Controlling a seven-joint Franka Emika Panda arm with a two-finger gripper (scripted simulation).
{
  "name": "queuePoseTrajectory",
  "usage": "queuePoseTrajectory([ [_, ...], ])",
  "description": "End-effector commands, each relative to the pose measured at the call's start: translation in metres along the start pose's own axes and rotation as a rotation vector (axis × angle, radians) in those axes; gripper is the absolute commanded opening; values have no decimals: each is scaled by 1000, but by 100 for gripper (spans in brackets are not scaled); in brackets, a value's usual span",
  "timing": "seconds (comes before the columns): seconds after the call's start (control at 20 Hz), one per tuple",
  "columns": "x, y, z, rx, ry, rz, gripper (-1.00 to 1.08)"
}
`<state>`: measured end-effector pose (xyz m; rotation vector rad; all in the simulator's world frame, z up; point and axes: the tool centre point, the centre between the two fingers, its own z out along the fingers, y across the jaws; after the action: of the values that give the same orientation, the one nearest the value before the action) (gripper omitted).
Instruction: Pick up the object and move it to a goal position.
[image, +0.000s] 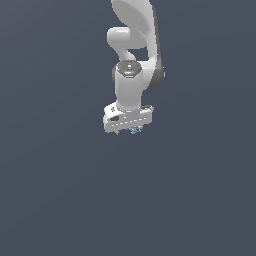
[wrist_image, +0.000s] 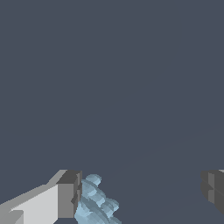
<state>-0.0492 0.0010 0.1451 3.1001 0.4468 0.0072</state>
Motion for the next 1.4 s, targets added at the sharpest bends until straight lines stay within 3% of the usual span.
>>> queuePoseTrajectory([
  [0.0,-11,-6,7,1,0,-71,100],
  [0.75,-78,-41,43,9,0,-469,100],
  [1.35,-101,-52,52,11,0,-592,100],
])
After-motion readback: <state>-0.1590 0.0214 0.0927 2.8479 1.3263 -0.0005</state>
